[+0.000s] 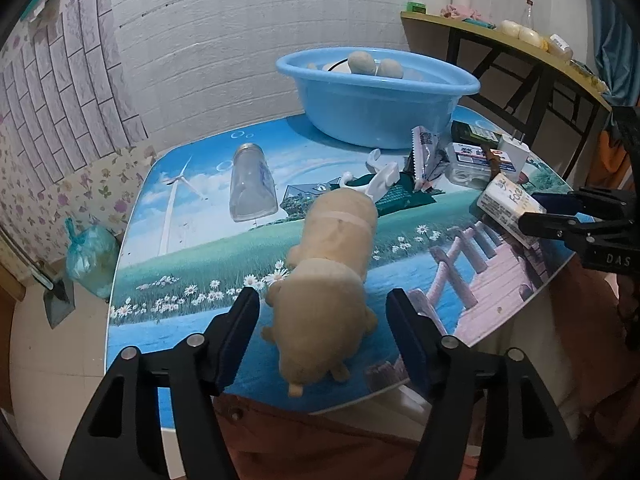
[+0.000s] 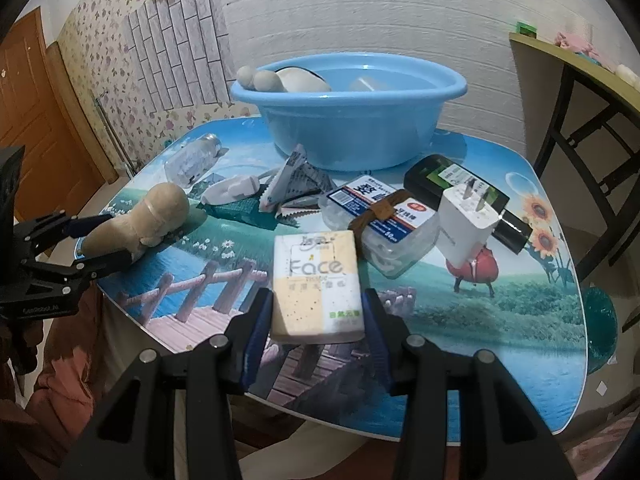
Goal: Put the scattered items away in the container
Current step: 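Carry the tan plush to the basin with the left tool while the right carries the tissue pack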
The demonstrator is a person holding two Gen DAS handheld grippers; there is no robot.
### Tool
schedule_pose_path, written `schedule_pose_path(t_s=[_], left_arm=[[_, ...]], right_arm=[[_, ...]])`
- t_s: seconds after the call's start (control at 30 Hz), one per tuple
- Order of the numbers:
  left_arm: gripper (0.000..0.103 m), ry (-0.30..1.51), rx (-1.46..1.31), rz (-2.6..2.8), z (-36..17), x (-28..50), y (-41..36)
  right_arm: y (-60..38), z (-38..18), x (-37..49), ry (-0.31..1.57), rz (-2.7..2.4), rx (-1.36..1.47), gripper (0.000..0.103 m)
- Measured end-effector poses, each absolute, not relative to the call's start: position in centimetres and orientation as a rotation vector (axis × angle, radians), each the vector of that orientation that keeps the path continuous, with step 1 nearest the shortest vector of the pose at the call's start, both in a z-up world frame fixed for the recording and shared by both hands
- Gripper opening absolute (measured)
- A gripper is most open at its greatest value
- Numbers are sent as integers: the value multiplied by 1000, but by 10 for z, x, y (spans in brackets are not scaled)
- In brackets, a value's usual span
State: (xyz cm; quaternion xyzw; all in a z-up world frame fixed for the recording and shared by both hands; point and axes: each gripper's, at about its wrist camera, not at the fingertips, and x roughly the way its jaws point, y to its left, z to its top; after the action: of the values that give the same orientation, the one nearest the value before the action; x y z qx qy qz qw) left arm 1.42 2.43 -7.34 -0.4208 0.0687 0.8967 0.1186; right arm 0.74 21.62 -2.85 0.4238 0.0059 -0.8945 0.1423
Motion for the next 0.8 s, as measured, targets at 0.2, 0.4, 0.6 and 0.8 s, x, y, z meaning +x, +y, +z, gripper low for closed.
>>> schedule_pose_path(t_s=[0.2,0.4,0.6,0.8], left_arm=[[67,214,-1242,2617,-78,3,27],[70,206,-1261,2606,-87,-6,31],[70,199,-1255,2603,-89,-10,35],[59,171,-1246,2616,-91,-15,33]], right_arm=[[214,-32,5,26,-2572,1237,44],[214,-33,4,28,-2569,1243,45],[212,-33,4,45,-2570,1237,45],[205,-36,4,106,-2567,1242,50]])
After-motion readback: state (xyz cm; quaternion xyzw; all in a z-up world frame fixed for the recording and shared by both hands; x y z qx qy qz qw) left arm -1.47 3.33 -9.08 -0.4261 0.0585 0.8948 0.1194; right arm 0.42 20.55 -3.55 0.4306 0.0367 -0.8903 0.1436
